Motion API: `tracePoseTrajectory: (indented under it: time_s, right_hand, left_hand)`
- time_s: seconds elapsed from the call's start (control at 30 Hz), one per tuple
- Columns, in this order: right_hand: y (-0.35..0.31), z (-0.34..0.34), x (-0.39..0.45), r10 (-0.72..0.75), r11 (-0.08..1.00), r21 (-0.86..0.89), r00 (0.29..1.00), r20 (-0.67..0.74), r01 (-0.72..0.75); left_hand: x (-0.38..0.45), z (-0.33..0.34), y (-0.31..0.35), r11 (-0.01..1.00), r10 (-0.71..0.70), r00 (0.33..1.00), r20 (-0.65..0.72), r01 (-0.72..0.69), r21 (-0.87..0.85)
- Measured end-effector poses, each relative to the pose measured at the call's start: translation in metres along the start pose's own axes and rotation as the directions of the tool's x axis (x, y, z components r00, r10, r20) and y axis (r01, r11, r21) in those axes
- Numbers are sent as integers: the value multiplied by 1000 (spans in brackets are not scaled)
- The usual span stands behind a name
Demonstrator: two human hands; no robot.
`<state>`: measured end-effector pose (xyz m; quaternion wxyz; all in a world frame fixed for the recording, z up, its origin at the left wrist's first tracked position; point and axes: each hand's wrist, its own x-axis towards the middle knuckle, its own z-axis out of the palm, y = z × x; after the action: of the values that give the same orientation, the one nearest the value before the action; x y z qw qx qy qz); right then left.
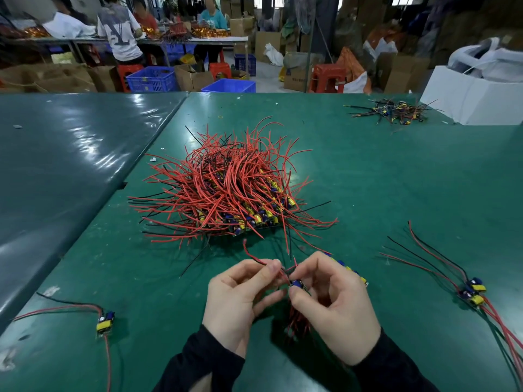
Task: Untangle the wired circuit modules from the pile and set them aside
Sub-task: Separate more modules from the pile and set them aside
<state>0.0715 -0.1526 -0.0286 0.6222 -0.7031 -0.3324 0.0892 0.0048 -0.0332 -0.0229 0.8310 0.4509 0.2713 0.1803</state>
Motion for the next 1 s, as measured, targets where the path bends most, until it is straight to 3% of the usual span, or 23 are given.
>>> tracePoseTrajectory:
  time_s: [0.17, 0.27, 0.5, 0.8, 0.9, 1.0]
  right_hand:
    - [2, -3, 2, 99, 994, 53, 995, 25, -100]
    - [-1, -4, 3, 71, 996, 56, 995, 76, -76]
    - [-13, -8, 1, 24, 985, 168, 988, 151, -49]
    - [-15, -8, -3, -130, 988, -64, 983, 132, 139]
    - [-16, -9, -3, -88, 996, 41, 982, 167, 82]
    - [-15, -14, 0, -27, 985, 173, 983, 181, -5]
  left_hand:
    - [1, -1, 4, 936, 302, 952, 55, -307, 169]
    - [5, -6, 10, 910, 357, 926, 123, -375, 178]
    - [8, -15, 25, 971, 218, 894, 391, -239, 4]
    - [1, -10, 26, 943, 321, 904, 283, -332, -10]
    - [2, -17, 35, 971, 240, 891, 385, -226, -82]
    - [6, -25, 45, 968, 247, 905, 347, -218, -121]
